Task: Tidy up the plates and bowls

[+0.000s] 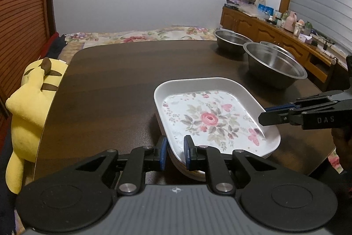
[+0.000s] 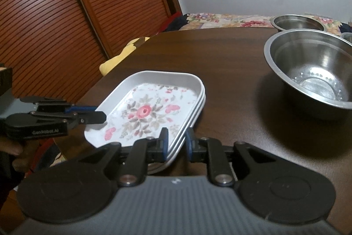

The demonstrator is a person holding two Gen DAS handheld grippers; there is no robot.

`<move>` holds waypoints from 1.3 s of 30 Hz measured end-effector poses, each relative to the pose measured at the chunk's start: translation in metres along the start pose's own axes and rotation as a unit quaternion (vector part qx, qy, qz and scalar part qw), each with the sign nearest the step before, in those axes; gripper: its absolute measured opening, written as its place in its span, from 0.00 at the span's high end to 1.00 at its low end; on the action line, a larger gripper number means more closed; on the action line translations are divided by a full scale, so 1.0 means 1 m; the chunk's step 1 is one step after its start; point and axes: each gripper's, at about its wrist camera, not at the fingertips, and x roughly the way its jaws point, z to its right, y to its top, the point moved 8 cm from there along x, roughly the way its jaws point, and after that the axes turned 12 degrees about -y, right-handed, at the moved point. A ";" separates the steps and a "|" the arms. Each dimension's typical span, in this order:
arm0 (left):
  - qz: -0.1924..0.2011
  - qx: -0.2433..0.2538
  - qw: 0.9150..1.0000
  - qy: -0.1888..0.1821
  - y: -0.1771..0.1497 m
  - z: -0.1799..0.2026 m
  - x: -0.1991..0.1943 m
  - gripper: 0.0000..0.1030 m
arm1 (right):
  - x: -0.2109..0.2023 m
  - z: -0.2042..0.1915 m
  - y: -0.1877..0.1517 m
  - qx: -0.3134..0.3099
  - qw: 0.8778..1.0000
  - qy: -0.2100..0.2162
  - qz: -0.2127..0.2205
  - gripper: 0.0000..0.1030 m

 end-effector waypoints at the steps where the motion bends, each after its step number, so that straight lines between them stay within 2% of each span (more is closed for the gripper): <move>1: 0.003 -0.002 1.000 0.000 0.001 -0.001 -0.002 0.84 | -0.001 0.000 -0.001 -0.002 1.000 0.000 0.002 0.81; 11: 0.050 0.018 0.998 -0.018 0.037 0.021 -0.017 0.84 | -0.035 0.005 0.018 -0.016 0.998 -0.015 0.056 0.81; 22: 0.081 0.052 0.995 -0.040 0.084 0.073 0.007 0.81 | -0.081 0.056 0.037 0.011 0.990 -0.059 0.125 0.81; 32: 0.090 0.082 0.991 -0.056 0.110 0.117 0.038 0.60 | -0.106 0.106 0.043 0.035 0.980 -0.106 0.163 0.81; 33: 0.091 0.084 0.991 -0.056 0.111 0.121 0.043 0.59 | -0.105 0.111 0.043 0.035 0.979 -0.112 0.166 0.78; 34: 0.091 0.082 0.991 -0.059 0.112 0.123 0.048 0.58 | -0.104 0.116 0.042 0.035 0.978 -0.119 0.167 0.70; 35: 0.090 0.079 0.991 -0.063 0.113 0.125 0.053 0.57 | -0.102 0.122 0.042 0.035 0.976 -0.130 0.168 0.67; 39: 0.086 0.077 0.991 -0.068 0.116 0.134 0.073 0.55 | -0.092 0.144 0.039 0.049 0.973 -0.155 0.162 0.67</move>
